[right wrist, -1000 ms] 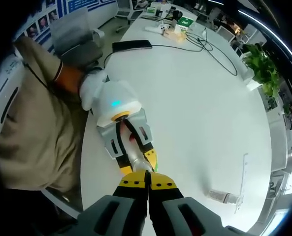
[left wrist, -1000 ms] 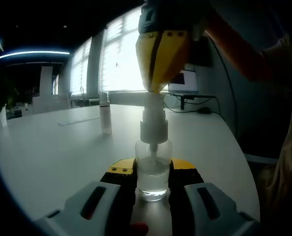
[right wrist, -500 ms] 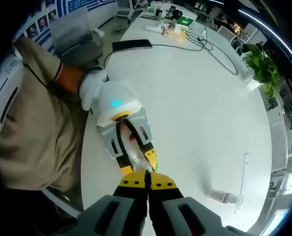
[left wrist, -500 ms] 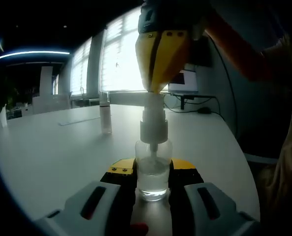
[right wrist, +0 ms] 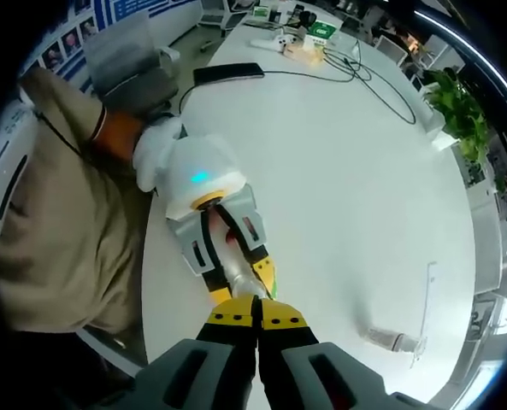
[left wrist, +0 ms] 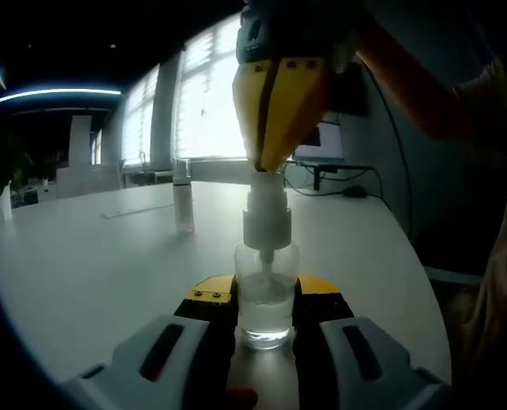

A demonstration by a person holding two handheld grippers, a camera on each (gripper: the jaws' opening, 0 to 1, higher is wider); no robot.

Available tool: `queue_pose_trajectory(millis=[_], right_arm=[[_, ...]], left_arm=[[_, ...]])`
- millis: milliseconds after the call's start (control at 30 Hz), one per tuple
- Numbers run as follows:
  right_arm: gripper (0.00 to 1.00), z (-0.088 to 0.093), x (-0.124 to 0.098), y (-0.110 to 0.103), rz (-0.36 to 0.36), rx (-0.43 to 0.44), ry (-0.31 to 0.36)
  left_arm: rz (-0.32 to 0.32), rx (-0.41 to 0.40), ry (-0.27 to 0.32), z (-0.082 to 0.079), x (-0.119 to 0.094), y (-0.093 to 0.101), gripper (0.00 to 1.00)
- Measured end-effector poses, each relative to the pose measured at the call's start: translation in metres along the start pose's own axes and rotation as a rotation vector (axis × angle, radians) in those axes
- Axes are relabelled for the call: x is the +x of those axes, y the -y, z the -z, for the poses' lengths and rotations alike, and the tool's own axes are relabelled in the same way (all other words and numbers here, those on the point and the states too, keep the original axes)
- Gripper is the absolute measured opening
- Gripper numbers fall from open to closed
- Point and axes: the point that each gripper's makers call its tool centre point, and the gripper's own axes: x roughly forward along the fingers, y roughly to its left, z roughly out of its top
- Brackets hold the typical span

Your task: Clamp pump bottle remove cover press pump head put on cover

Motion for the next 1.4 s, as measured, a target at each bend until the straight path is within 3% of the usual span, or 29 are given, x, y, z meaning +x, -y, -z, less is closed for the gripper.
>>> queue_pose_trajectory(millis=[1067,1400], right_arm=[[0.0,-0.0019,0.0031,-0.0018,-0.006,-0.06,-0.058],[0.0,-0.003,-0.0035,0.0001,-0.004,-0.065,-0.031]], left_arm=[[0.004,-0.009,-0.001,0.0011,-0.0002,-0.0014,0.16],[0.005,-0.006,0.0,0.0012,-0.0002,-0.0018,0.16]])
